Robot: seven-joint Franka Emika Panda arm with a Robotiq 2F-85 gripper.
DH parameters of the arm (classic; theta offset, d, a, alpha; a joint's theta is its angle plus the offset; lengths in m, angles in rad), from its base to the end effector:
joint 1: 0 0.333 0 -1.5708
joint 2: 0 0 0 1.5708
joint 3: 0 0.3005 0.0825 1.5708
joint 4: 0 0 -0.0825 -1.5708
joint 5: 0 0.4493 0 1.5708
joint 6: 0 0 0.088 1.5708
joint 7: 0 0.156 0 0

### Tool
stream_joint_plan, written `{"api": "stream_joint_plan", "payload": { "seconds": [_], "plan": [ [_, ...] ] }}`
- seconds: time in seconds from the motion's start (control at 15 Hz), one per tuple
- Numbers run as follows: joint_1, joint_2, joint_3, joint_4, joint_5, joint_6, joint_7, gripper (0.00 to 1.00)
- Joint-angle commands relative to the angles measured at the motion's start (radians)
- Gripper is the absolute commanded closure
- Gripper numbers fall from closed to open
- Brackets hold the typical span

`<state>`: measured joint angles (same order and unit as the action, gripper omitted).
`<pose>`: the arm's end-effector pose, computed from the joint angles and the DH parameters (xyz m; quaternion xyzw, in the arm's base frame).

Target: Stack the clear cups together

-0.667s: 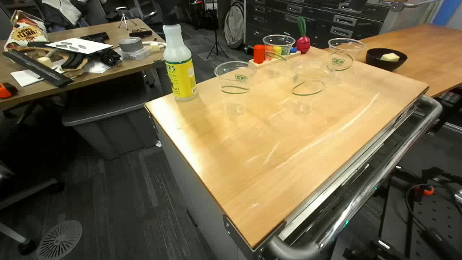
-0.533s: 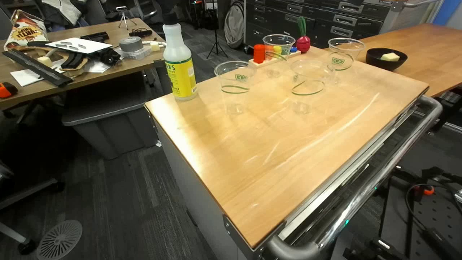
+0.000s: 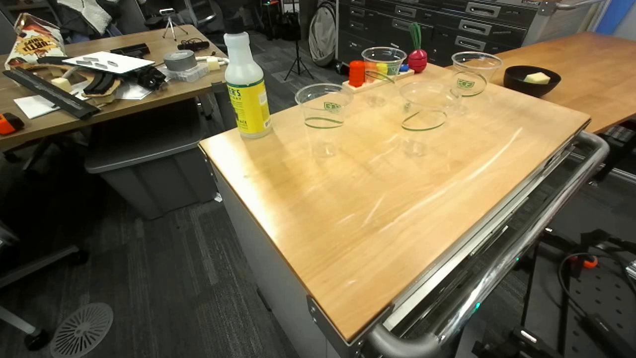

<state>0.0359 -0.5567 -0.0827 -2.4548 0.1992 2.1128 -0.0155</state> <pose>0.4833 -0.0035 0.4333 -0.9867 0.0535 -0.1077 0.1091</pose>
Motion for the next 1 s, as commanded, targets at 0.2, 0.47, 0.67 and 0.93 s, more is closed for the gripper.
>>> {"api": "stream_joint_plan", "payload": {
  "seconds": [0.2, 0.47, 0.67, 0.93],
  "plan": [
    [-0.013, 0.001, 0.010, 0.002, 0.007, -0.003, -0.006, 0.00],
    [-0.008, 0.032, 0.017, 0.018, 0.013, 0.006, 0.003, 0.00],
    [0.008, 0.098, 0.013, 0.060, 0.039, 0.002, -0.012, 0.00],
    [-0.007, 0.237, 0.040, 0.153, 0.010, 0.012, 0.033, 0.00]
  ]
}}
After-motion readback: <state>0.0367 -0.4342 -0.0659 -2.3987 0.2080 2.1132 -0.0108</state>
